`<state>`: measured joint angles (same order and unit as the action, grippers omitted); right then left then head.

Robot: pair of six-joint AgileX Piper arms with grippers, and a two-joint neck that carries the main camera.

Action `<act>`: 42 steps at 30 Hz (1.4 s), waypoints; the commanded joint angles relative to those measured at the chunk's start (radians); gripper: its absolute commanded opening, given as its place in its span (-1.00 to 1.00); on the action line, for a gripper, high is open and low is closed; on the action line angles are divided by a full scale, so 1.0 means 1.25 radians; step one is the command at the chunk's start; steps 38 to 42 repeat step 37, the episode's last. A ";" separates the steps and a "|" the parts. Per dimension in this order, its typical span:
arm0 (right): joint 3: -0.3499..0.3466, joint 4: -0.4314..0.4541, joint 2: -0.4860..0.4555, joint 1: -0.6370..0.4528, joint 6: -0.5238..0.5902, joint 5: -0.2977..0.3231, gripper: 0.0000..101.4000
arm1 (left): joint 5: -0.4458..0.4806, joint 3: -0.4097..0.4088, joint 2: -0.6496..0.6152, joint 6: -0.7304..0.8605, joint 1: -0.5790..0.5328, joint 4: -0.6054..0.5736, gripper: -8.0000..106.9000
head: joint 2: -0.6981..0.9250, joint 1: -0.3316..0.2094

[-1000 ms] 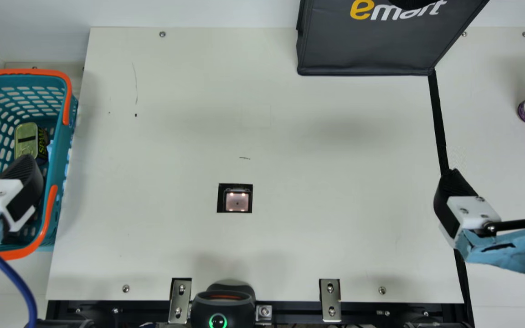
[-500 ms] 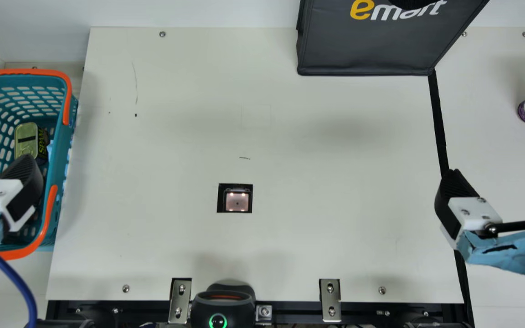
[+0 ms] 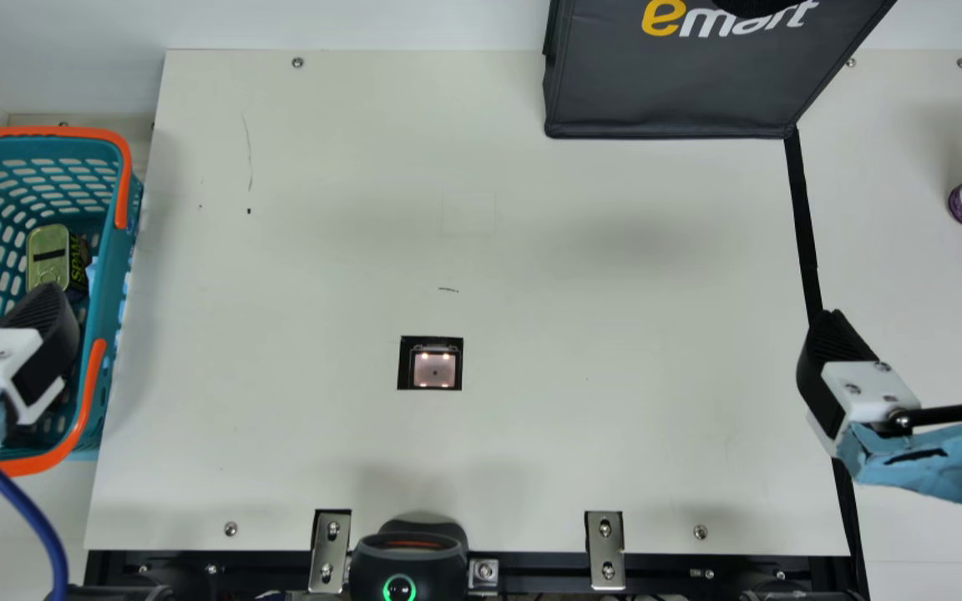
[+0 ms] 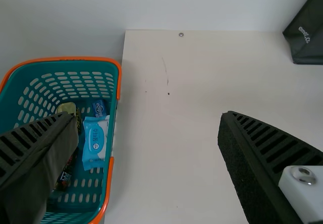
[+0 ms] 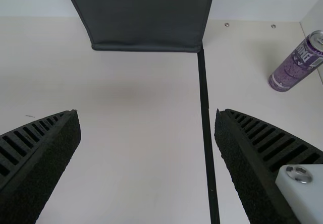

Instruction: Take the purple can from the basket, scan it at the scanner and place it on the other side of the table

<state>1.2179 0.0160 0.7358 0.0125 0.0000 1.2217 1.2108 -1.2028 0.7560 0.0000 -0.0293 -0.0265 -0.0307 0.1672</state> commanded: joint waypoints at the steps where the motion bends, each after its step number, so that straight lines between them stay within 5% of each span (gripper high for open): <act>1: 0.000 0.000 0.000 0.000 0.000 0.000 0.87 | 0.000 0.000 0.000 0.000 0.000 0.000 0.71 | 0.002 -0.023; 42: 0.000 0.000 0.000 0.000 0.000 0.000 0.87 | 0.000 0.000 0.000 0.000 0.000 0.000 0.71 | 0.002 -0.023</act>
